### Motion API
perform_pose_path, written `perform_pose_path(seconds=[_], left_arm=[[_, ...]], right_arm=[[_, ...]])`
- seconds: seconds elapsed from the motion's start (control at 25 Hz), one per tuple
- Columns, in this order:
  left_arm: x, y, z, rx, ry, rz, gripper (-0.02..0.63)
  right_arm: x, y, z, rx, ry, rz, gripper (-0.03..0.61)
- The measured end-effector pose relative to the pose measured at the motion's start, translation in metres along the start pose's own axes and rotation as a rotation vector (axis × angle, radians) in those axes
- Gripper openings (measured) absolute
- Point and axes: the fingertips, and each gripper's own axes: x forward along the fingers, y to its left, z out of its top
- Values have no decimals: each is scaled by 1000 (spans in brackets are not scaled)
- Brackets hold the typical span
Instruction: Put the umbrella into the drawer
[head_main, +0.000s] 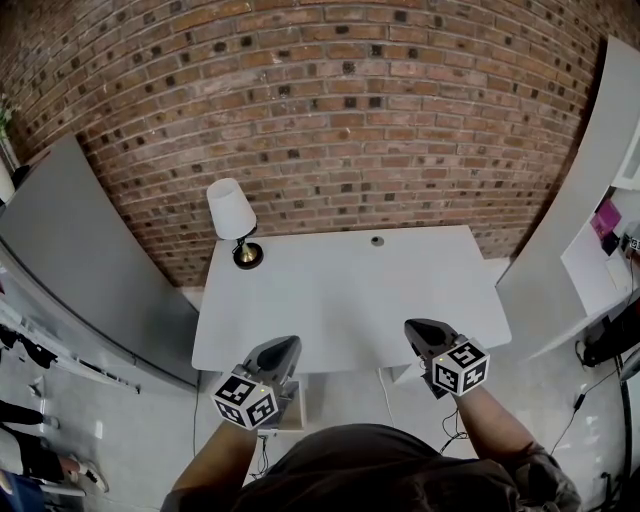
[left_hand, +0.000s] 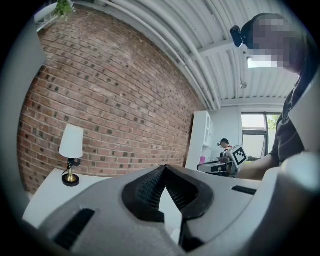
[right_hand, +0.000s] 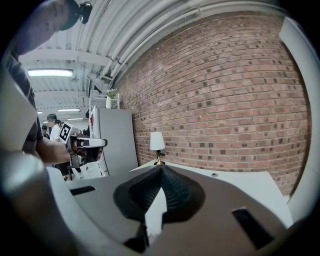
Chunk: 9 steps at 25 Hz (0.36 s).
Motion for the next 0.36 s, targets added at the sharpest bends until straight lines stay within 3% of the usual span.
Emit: perform_pose_path(seconds=[0.36], left_arm=[[-4, 1, 1, 2, -5, 4, 0]], right_arm=[[2, 6, 2, -15, 1, 10, -8]])
